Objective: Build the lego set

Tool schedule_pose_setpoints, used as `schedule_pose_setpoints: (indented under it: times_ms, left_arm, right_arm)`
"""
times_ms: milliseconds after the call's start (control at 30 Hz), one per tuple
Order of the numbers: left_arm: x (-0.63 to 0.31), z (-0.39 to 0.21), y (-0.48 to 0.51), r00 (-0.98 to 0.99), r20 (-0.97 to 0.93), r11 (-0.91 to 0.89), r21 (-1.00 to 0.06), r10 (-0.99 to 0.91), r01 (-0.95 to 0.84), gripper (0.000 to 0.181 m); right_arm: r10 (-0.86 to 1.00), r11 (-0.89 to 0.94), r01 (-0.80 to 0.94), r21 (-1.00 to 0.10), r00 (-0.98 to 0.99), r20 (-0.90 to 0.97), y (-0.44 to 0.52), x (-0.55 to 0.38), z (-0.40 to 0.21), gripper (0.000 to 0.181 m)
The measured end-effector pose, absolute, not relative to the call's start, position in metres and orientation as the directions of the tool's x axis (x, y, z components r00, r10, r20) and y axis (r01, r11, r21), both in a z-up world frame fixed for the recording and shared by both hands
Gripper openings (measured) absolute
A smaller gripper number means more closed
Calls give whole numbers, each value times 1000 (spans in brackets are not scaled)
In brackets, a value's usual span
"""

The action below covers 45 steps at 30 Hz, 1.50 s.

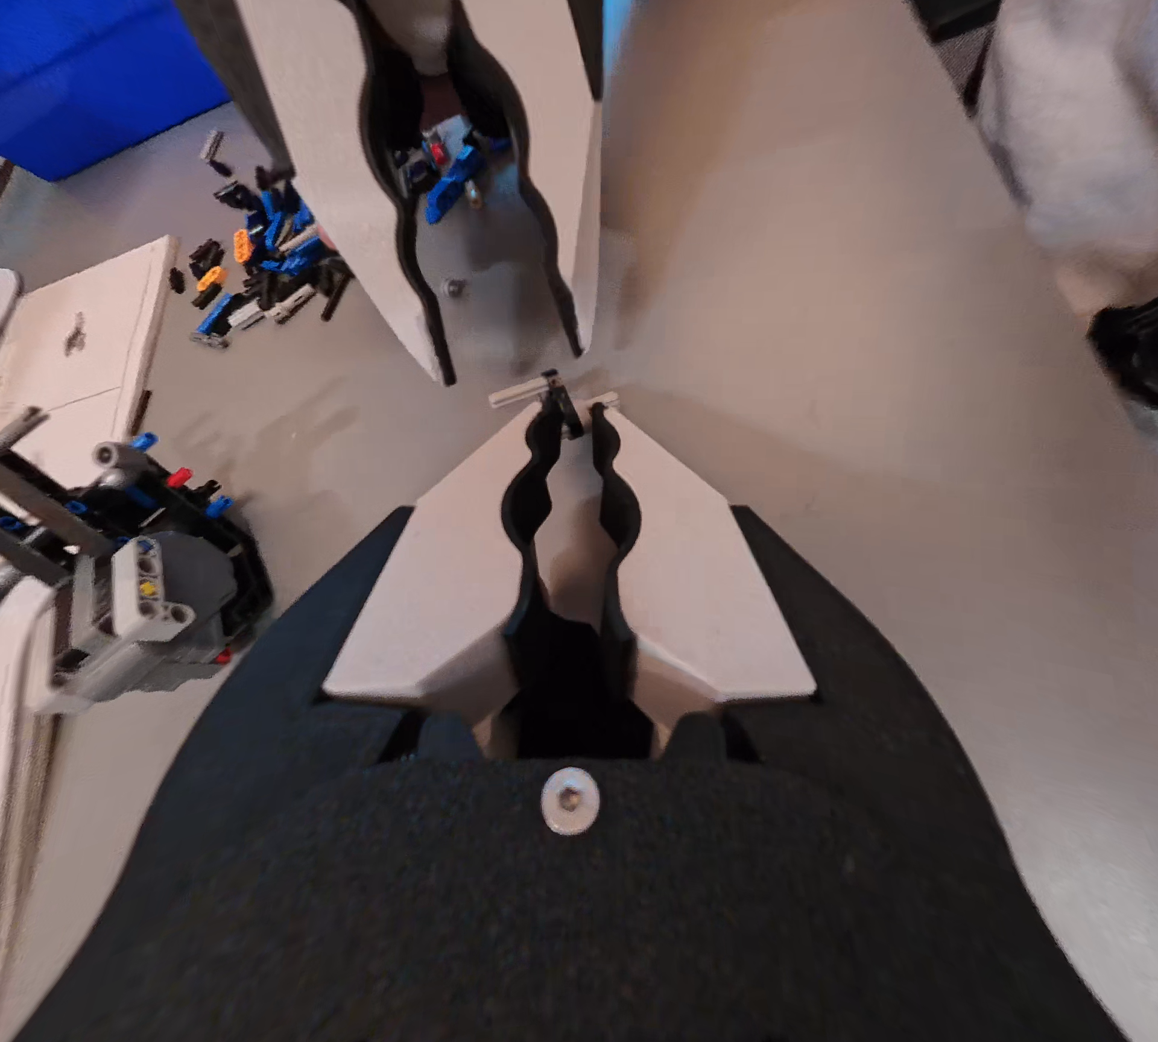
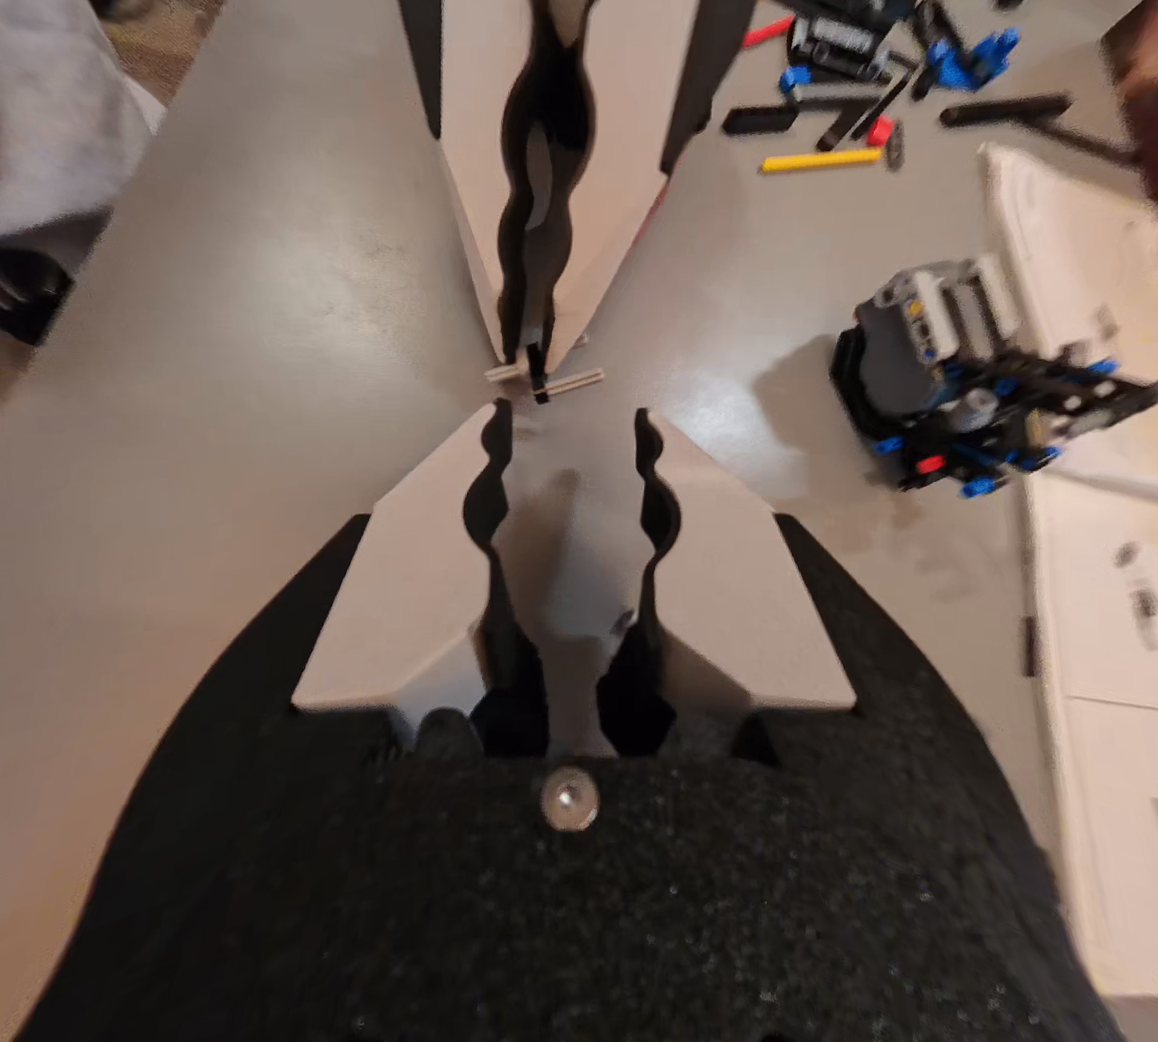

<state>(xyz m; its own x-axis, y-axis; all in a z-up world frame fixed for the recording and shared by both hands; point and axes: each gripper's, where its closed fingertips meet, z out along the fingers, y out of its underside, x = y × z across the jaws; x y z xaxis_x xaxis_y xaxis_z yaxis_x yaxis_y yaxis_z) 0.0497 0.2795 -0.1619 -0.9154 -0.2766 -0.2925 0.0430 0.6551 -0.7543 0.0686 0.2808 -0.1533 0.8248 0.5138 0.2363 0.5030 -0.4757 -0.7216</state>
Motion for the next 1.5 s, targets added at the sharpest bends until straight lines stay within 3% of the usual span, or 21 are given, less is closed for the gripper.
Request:
schedule_pose_setpoints:
  times_ms: [33, 200, 333, 600, 767, 1033, 1500]
  left_arm:
    - [47, -158, 278, -931, -241, 623, -782, -275, 18, 8]
    - [38, -143, 278, -965, -70, 515, -854, -254, -73, 8]
    - [38, -148, 277, -961, -111, 551, -833, -254, -49, 8]
    - [43, -160, 277, -944, -194, 623, -782, -267, -16, 8]
    - [46, -164, 278, -937, -216, 648, -761, -276, -15, 7]
    - [44, -164, 278, -947, -176, 637, -770, -267, -36, 7]
    - [45, -169, 277, -940, -215, 669, -743, -265, -19, 7]
  right_arm:
    - [509, -444, 544, -712, 807, 299, 283, 67, -152, 40]
    - [559, -390, 550, -738, 779, 285, 285, 48, -146, 33]
    - [564, -435, 510, -742, 797, 217, 284, 49, -150, 30]
    - [546, -489, 561, -668, 794, 267, 286, 54, -159, 25]
    - [545, -512, 598, -616, 781, 305, 284, 57, -165, 13]
    - [525, -471, 576, -668, 792, 312, 288, 56, -147, 32]
    - [540, -508, 639, -577, 758, 365, 289, 55, -164, 26]
